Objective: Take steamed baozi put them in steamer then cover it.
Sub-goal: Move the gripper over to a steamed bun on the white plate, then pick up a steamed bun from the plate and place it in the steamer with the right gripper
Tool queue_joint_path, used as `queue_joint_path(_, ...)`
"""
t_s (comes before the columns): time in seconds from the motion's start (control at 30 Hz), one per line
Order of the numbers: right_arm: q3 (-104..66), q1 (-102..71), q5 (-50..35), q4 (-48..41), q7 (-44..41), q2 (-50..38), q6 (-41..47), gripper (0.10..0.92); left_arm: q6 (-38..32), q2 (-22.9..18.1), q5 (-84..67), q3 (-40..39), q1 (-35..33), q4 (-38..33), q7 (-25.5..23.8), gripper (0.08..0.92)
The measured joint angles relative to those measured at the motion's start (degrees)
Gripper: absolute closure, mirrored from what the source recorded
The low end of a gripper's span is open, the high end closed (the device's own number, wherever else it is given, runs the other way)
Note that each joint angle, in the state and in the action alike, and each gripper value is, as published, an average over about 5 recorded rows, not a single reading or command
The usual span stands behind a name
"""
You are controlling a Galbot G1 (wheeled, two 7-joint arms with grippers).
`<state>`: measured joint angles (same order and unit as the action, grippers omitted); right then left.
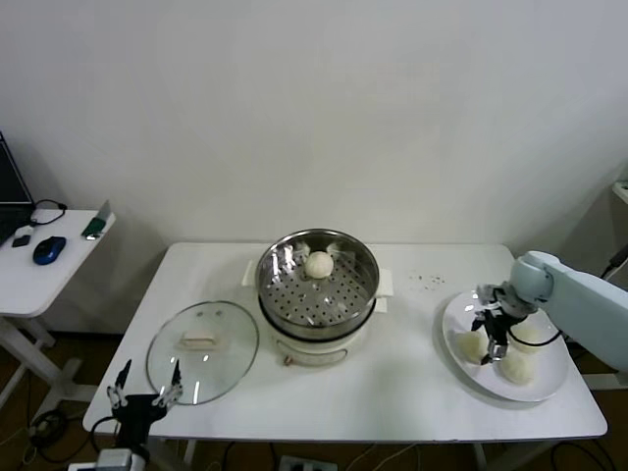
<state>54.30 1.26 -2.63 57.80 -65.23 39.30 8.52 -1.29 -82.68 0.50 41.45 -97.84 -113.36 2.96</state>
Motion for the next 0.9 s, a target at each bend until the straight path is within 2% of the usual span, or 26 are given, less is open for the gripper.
queue_joint_path(0.5,3.76,6.29,-3.46,-0.5,-0.3,0.62,-0.1,0.338,-0.06,-0.25,0.01,-0.26,-0.26,-0.12,-0.1,0.177)
queue_joint_path(0.9,20.11,29.63,-19.19,-3.17,-0.92,8.76,1.63,0.338,0.01,-0.77,0.82,-1.95,-0.74,-1.74,-0.35,0.177)
